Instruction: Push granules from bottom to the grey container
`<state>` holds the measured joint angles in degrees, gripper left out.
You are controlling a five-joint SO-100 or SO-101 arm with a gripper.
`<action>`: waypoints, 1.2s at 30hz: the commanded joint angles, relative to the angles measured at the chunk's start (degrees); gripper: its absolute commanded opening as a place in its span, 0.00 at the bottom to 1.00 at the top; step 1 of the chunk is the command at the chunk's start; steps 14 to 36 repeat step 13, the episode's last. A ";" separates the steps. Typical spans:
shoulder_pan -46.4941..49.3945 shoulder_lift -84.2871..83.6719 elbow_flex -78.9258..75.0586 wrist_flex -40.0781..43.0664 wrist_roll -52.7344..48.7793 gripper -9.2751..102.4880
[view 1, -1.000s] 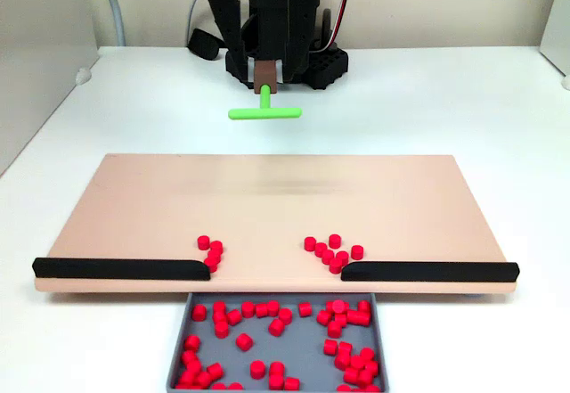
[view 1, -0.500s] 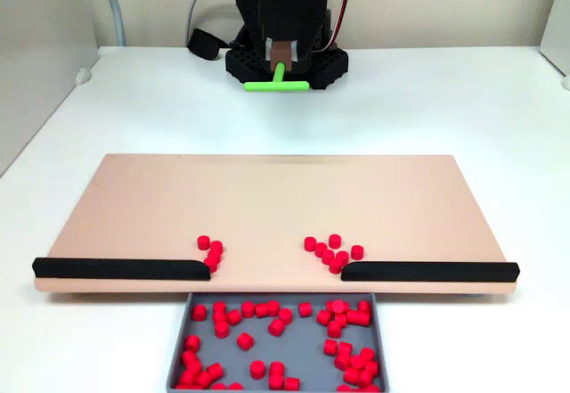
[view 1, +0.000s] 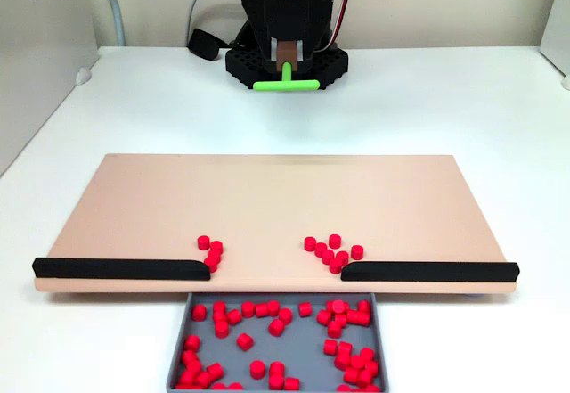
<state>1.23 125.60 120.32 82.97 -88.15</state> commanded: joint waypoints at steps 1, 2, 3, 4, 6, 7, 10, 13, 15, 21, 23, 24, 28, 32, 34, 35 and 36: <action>-0.18 -0.44 -0.26 -0.26 0.35 0.08; -0.18 -0.53 -0.26 -0.26 0.35 0.08; -0.09 -0.53 -0.26 -0.26 0.35 0.08; 0.00 -0.26 -0.26 -0.26 0.35 0.08; 0.09 -0.09 -0.26 -0.26 0.35 0.08; 0.09 0.00 -0.26 -0.26 0.35 0.08; -0.18 -0.18 -0.26 -0.26 0.35 0.08; 0.35 -0.62 -0.26 -0.26 0.35 0.08; 0.35 -0.62 -0.26 -0.26 0.35 0.08; 0.35 -0.62 -0.26 -0.26 0.35 0.08; 0.35 -0.62 -0.26 -0.26 0.35 0.08; 0.35 -0.62 -0.26 -0.26 0.35 0.08; 0.35 -0.62 -0.26 -0.26 0.35 0.08; 0.35 -0.62 -0.26 -0.26 0.35 0.08; 0.35 -0.62 -0.26 -0.26 0.35 0.08; 0.35 -0.62 -0.26 -0.26 0.35 0.08; 0.35 -0.62 -0.26 -0.26 0.35 0.08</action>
